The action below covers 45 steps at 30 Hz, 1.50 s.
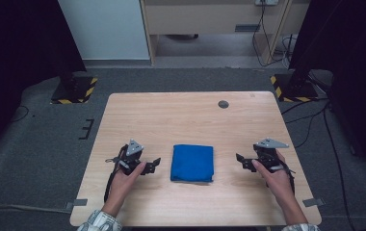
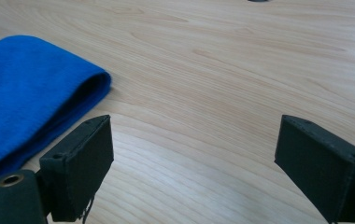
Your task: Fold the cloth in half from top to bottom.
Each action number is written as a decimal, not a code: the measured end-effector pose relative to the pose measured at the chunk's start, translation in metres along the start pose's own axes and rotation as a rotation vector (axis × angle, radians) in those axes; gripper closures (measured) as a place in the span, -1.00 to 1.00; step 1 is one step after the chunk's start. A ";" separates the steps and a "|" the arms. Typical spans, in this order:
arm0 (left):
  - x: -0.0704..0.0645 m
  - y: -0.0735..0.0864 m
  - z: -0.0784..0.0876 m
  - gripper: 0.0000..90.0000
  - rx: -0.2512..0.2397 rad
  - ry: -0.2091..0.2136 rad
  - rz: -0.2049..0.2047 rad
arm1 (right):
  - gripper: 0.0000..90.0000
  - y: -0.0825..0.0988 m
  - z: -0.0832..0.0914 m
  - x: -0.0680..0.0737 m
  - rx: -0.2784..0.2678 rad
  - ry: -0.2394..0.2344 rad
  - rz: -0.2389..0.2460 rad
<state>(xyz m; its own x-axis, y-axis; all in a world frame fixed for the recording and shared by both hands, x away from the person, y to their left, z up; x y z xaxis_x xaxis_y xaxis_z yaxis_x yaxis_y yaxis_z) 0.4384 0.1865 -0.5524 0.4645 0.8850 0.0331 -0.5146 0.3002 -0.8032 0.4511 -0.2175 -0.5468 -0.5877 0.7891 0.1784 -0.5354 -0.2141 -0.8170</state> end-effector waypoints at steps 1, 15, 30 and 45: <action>0.002 0.001 0.000 -0.83 0.007 -0.002 -0.001 | -0.74 0.001 0.001 -0.004 0.003 0.007 -0.009; 0.047 0.015 0.001 -0.83 0.070 -0.104 0.037 | -0.73 0.010 -0.001 -0.038 0.032 0.099 -0.058; 0.055 0.028 -0.010 -0.85 0.135 -0.125 0.034 | -0.76 0.014 -0.013 -0.055 0.058 0.130 -0.132; 0.055 0.033 -0.016 -0.95 0.157 -0.136 0.022 | -0.88 0.021 -0.029 -0.047 0.152 0.200 -0.053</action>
<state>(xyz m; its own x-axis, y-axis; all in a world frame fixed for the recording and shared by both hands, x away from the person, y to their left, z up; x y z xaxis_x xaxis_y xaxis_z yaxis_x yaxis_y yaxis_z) 0.4589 0.2396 -0.5868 0.3552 0.9288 0.1052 -0.6344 0.3222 -0.7026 0.4855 -0.2422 -0.5883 -0.4326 0.8966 0.0947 -0.6566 -0.2413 -0.7146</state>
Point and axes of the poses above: each handheld gripper's, and its own axes: z roughly backward along the jaws, y roughly out of its underside, x roughly to its left, the point moved 7 cm from there along -z, roughly forward along the jaws, and after that the axes turned 8 degrees about -y, right-handed, at the moved point
